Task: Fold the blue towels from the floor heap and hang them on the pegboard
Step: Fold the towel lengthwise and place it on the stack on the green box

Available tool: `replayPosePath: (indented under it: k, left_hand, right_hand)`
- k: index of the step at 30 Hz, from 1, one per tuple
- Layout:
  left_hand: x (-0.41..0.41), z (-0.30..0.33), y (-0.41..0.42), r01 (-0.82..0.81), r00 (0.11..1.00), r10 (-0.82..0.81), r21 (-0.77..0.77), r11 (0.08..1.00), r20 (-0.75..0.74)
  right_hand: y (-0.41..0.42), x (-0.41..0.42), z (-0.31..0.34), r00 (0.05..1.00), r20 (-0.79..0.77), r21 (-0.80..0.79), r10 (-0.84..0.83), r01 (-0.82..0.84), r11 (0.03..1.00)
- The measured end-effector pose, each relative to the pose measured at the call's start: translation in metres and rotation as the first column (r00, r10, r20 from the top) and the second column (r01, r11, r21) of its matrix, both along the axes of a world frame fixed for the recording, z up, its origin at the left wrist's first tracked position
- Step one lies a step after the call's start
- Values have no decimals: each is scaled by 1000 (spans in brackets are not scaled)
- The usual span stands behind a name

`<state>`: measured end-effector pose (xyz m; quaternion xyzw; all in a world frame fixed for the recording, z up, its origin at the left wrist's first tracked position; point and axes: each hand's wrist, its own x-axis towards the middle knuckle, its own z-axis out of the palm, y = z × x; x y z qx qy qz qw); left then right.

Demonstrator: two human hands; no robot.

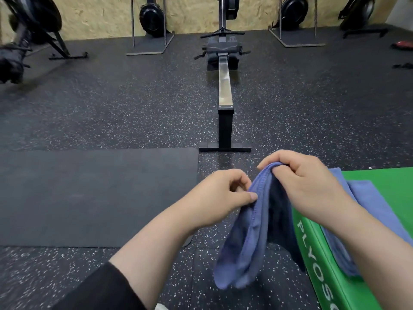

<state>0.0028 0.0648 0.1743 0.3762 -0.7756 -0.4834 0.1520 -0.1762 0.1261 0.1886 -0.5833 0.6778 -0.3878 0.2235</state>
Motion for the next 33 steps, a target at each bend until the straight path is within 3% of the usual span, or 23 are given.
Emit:
replayPosePath:
  k: [8,12,19,21,24,28,31,33]
  left_hand:
    - [-2,-24,-4,-214,951,233,-114,970,202]
    - [15,-27,-20,-258,841,380,-332,907,385]
    - [59,-18,-39,-341,707,509,-395,853,491]
    - [67,-15,-38,-388,744,498,-320,865,446]
    - [71,-2,-31,-516,820,526,-108,850,223]
    - [72,18,-18,-569,819,572,169,805,34]
    - [73,29,-11,-551,812,582,269,790,-45]
    - [76,33,-7,-557,812,581,225,799,-52]
  right_hand:
    - [0,-4,0,986,142,-51,-92,100,994]
    - [-1,-15,2,970,139,-84,-201,214,973]
    - [7,-55,0,952,73,-65,-297,302,951]
    - [13,-61,-4,966,24,0,-256,256,967]
    - [21,-68,-7,980,-42,81,-193,196,977]
    - [30,-70,-3,981,-59,109,-186,192,975]
    - [34,-63,3,977,51,82,-206,201,976]
    - [36,-60,4,965,165,70,-204,195,978]
